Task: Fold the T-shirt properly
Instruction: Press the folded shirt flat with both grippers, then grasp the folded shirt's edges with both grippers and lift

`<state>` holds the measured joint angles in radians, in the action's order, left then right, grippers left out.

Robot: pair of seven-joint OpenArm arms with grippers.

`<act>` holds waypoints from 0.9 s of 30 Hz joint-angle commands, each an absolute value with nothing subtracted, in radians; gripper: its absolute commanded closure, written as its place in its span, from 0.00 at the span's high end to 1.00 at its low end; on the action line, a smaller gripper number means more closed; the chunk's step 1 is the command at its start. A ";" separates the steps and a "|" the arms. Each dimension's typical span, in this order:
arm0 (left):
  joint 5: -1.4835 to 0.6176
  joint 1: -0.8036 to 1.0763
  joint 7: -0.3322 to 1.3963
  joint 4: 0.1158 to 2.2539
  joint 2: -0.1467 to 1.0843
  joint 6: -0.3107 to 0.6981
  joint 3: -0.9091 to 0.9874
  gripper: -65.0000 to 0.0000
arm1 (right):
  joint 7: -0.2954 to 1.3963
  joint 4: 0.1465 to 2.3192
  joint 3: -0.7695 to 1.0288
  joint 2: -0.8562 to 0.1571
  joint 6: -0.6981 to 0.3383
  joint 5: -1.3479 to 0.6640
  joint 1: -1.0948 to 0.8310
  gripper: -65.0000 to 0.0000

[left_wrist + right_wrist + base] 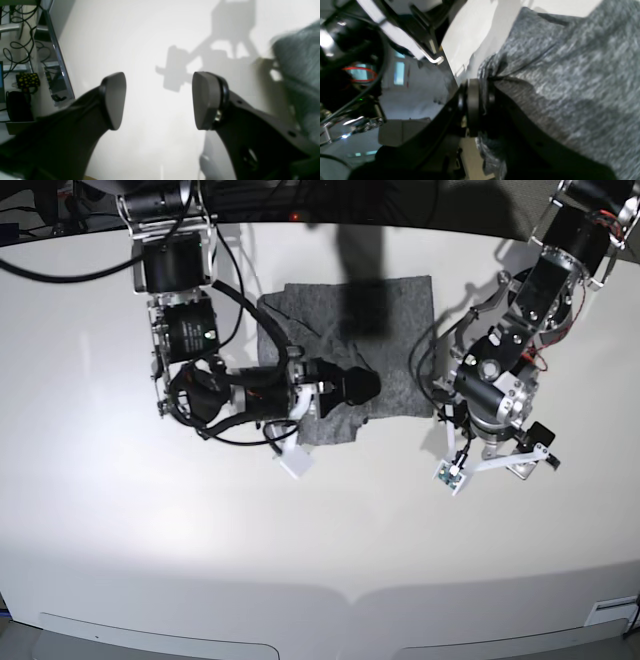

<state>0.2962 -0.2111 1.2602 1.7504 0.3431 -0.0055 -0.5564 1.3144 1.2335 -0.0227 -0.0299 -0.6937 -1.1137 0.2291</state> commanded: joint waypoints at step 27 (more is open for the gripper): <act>0.448 -0.269 1.235 1.769 0.572 -0.065 -0.551 0.62 | 1.309 1.252 -0.230 0.133 -0.698 -1.073 0.252 0.22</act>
